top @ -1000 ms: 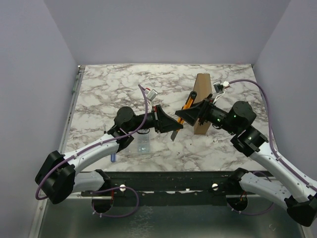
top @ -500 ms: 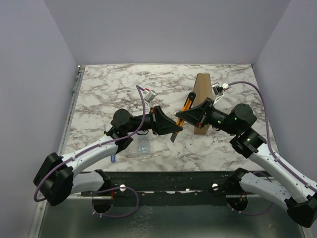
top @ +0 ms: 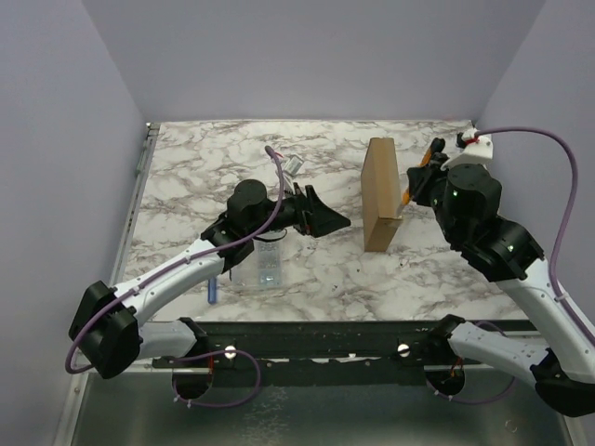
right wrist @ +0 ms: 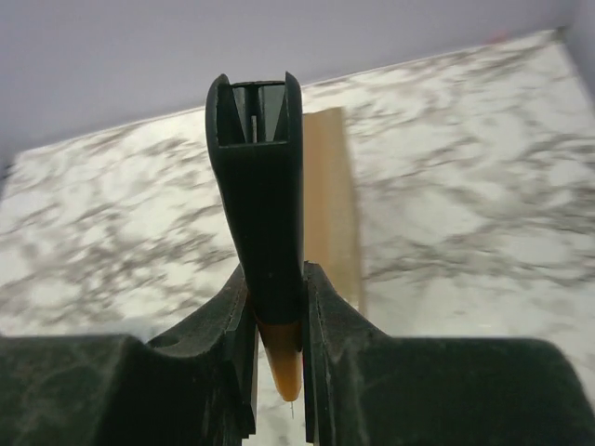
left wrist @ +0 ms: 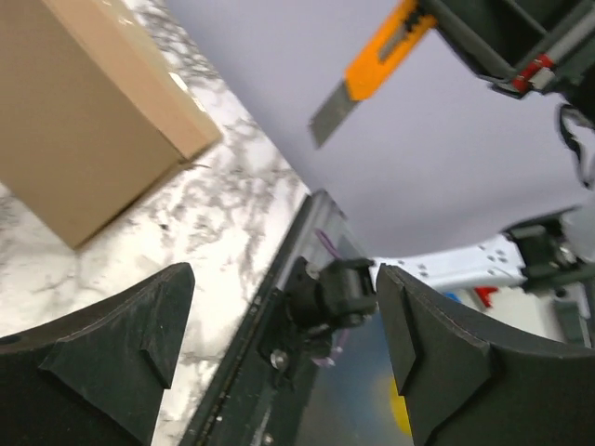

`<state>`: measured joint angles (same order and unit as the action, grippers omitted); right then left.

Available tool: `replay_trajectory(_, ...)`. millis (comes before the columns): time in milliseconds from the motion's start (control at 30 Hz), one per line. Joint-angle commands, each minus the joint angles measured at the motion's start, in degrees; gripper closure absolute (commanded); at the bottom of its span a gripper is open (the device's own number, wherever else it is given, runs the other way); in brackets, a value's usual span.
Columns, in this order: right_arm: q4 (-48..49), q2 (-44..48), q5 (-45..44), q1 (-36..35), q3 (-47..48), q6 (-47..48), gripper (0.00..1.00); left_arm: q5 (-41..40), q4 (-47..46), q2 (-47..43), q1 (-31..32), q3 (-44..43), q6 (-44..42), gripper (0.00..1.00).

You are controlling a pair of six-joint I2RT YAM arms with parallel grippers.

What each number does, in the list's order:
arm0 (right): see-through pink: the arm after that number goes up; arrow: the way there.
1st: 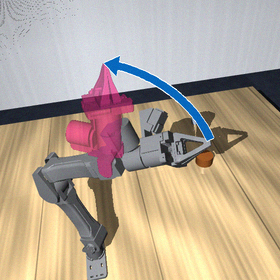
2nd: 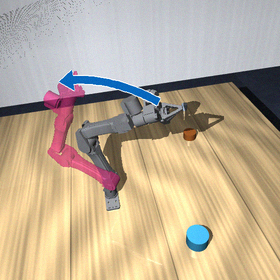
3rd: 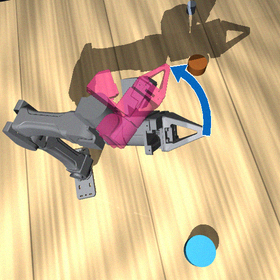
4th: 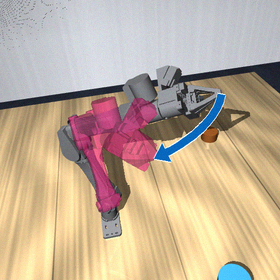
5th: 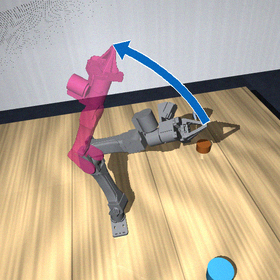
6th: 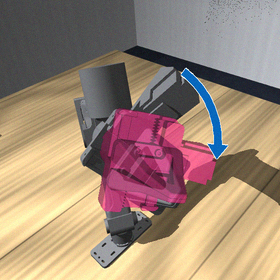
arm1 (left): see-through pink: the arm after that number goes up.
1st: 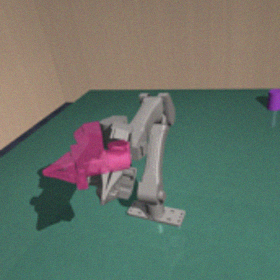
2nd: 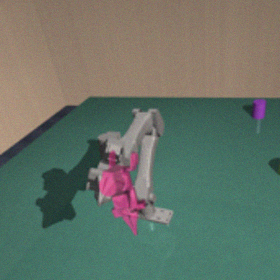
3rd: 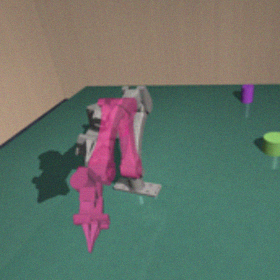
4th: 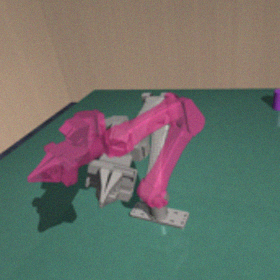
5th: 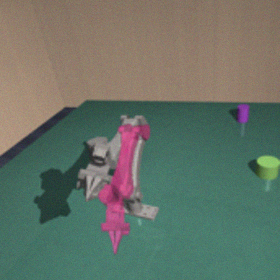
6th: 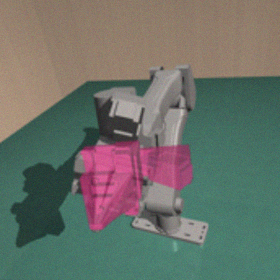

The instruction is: Unpack the express box

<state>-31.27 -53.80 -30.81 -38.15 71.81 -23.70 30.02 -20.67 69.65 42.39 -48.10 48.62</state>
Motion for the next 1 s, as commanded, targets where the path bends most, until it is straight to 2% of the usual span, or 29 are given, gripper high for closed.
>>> replay_trajectory(0,-12.6,-1.0,-23.7,0.1,3.7,4.3,0.99,-7.0,11.9,3.8,0.1,-4.6,-7.9,0.15)
replay_trajectory(133,-11.6,-5.2,-35.0,1.3,0.7,3.8,0.99,-11.1,13.0,8.2,0.4,-6.8,-7.4,0.19)
replay_trajectory(300,-1.6,-9.7,-18.0,17.0,-5.1,5.3,0.99,-15.6,13.5,14.3,0.4,-11.5,-7.4,0.19)
replay_trajectory(467,7.2,-15.6,-2.9,24.7,-11.1,3.8,0.99,-16.4,17.8,24.9,-0.2,-19.5,-6.9,0.23)
replay_trajectory(600,11.1,-20.3,3.7,25.6,-14.7,3.5,0.99,-12.4,18.7,34.0,-0.6,-26.1,-6.1,0.33)
replay_trajectory(700,14.6,-19.2,8.2,25.6,-18.5,2.8,0.99,-9.8,19.6,39.9,-0.6,-31.0,-6.5,0.38)
replay_trajectory(867,19.4,-17.2,18.0,25.5,-24.1,3.0,0.99,-8.6,21.2,44.4,-0.6,-34.9,-7.1,0.41)
replay_trajectory(967,23.1,-16.3,23.5,25.5,-27.6,0.1,0.99,-8.7,26.4,46.2,-0.6,-37.8,-10.2,0.41)
